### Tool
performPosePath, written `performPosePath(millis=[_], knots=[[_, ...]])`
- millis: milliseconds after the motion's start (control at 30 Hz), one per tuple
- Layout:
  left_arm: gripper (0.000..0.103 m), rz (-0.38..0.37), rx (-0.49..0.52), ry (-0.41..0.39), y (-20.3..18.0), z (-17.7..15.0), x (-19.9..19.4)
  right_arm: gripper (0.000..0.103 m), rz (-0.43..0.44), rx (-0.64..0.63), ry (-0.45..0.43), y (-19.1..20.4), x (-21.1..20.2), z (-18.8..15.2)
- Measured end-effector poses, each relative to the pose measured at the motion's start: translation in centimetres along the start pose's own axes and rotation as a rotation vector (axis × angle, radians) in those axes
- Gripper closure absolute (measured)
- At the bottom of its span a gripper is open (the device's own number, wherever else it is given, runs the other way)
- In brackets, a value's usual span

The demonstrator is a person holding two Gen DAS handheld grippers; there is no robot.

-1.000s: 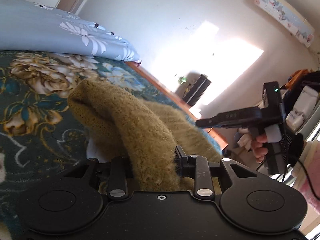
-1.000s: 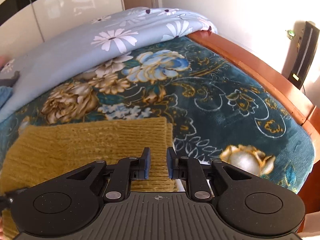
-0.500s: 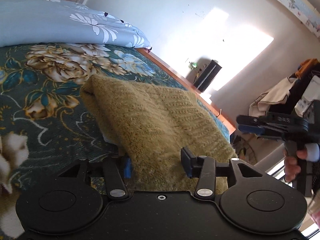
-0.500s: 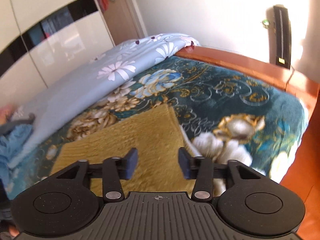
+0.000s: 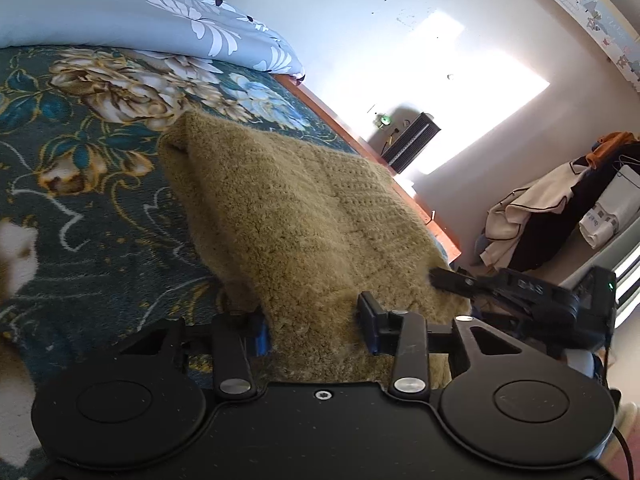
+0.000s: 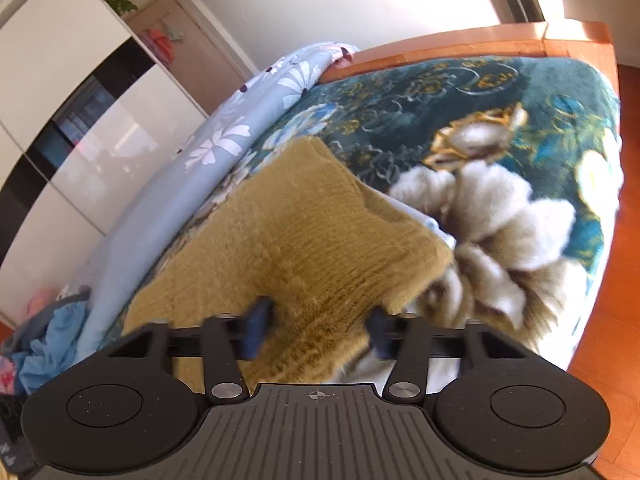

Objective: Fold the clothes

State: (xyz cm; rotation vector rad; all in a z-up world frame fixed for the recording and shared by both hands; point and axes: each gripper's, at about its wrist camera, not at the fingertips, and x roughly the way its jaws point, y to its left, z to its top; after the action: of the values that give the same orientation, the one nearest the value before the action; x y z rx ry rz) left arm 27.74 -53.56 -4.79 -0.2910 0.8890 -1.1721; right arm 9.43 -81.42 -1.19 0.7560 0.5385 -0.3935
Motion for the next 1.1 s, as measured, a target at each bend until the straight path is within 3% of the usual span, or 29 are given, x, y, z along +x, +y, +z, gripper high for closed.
performPosePath(millis=[67, 100, 233, 300, 400, 533, 600, 700, 767, 1100], knots=[[0.07, -0.034, -0.013, 0.001, -0.2, 0.1, 0.3, 0.081, -0.03, -0.072, -0.02, 1.1, 0.4, 1.7], [0.07, -0.042, -0.004, 0.005, -0.6, 0.1, 0.5, 0.084, -0.041, -0.11, -0.041, 1.7, 0.4, 2.8], [0.07, -0.025, 0.045, 0.019, -1.7, -0.3, 1.4, 0.084, -0.068, -0.157, -0.021, 3.2, 1.4, 5.8], [0.069, -0.013, 0.031, 0.02, -1.1, -0.4, 1.3, 0.084, -0.121, -0.2, 0.017, 3.7, 2.1, 5.3], [0.064, 0.01, 0.021, 0.018, -0.4, -0.1, 0.5, 0.079, -0.134, -0.181, 0.014, 3.1, 1.5, 3.7], [0.064, 0.089, 0.157, -0.002, -1.8, 0.1, -2.3, 0.072, -0.21, -0.175, 0.011, 2.7, -0.7, 2.2], [0.062, 0.124, 0.208, -0.012, -2.4, -0.2, -4.8, 0.07, -0.269, -0.233, -0.001, 3.8, -2.4, 1.5], [0.05, 0.178, 0.265, -0.036, -3.2, -0.8, -9.1, 0.068, -0.345, -0.336, -0.017, 6.9, -5.4, -0.3], [0.045, 0.219, 0.273, -0.068, -3.2, -1.5, -12.7, 0.058, -0.353, -0.413, -0.023, 9.7, -7.4, -2.0], [0.017, 0.457, 0.235, -0.211, -1.1, -7.0, -32.1, 0.028, -0.123, -0.64, -0.006, 25.0, -12.9, -13.9]])
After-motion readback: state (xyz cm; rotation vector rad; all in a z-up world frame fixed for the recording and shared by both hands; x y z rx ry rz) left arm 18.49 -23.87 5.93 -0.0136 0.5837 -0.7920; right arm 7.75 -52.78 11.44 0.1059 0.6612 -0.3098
